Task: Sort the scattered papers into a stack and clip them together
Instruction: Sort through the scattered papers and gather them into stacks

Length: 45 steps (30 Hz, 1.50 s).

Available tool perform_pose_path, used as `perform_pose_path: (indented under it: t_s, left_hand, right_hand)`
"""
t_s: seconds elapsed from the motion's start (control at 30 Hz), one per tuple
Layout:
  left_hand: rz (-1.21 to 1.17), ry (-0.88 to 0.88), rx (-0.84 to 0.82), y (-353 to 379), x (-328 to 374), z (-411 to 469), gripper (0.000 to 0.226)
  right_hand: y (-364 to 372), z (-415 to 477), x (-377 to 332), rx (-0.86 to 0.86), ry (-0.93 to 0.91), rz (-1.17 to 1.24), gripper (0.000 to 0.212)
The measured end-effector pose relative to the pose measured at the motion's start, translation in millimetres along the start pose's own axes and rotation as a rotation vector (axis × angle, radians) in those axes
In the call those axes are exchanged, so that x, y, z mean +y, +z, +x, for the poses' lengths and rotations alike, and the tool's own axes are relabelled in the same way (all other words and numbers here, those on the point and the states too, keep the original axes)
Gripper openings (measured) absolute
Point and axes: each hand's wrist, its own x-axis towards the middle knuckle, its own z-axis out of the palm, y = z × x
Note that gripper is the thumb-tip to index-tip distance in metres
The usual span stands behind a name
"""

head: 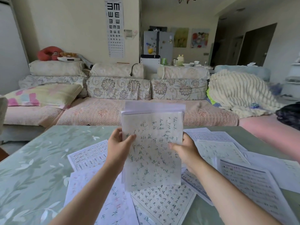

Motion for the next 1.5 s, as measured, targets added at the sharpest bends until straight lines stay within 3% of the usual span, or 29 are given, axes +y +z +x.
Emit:
perform_pose_path:
  t_s: [0.13, 0.27, 0.33, 0.4, 0.47, 0.63, 0.73, 0.9, 1.1, 1.33, 1.5]
  left_hand:
    - [-0.023, 0.095, 0.015, -1.0, 15.0, 7.3, 0.023]
    - [-0.033, 0.137, 0.078, 4.6, 37.8, 12.0, 0.042]
    - [-0.072, 0.102, 0.117, 10.3, 43.8, 13.6, 0.05]
    - [-0.08, 0.073, 0.172, 14.5, 47.9, 12.9, 0.039]
    - [-0.04, 0.057, 0.205, 18.4, 51.0, 13.5, 0.014]
    - [-0.006, 0.162, 0.235, 20.2, 49.2, 15.7, 0.016]
    - [0.071, 0.255, 0.147, 11.3, 34.3, 6.9, 0.026]
    - [0.19, 0.053, -0.064, -8.5, -6.2, 1.8, 0.026]
    - [0.371, -0.071, -0.087, -13.6, -33.5, -7.2, 0.027]
    - [0.535, -0.001, -0.17, 2.9, -12.3, -16.3, 0.017]
    - [0.504, -0.106, -0.268, 50.7, -13.2, -28.6, 0.02]
  right_hand:
    - [1.6, 0.3, -6.5, -0.029, -0.008, 0.015, 0.032]
    - [8.3, -4.5, -8.0, -0.073, 0.006, 0.02, 0.054]
    - [8.0, -7.3, -7.5, -0.122, 0.01, 0.023, 0.039]
    - [5.4, -9.5, -7.5, -0.14, 0.021, 0.007, 0.035]
    - [2.3, -10.9, -8.9, -0.124, 0.008, -0.001, 0.032]
    - [2.1, -12.8, -6.2, -0.121, -0.005, -0.013, 0.033]
    - [4.7, -14.8, -2.8, -0.148, -0.002, -0.061, 0.035]
    - [4.6, -16.5, 2.7, -0.118, -0.015, -0.111, 0.037]
    - [8.8, -25.1, 12.8, -0.106, 0.013, -0.176, 0.042]
    - [-14.3, -19.2, 2.9, -0.007, 0.015, -0.202, 0.026]
    - [-66.8, -19.7, 8.3, 0.049, 0.187, -0.211, 0.028]
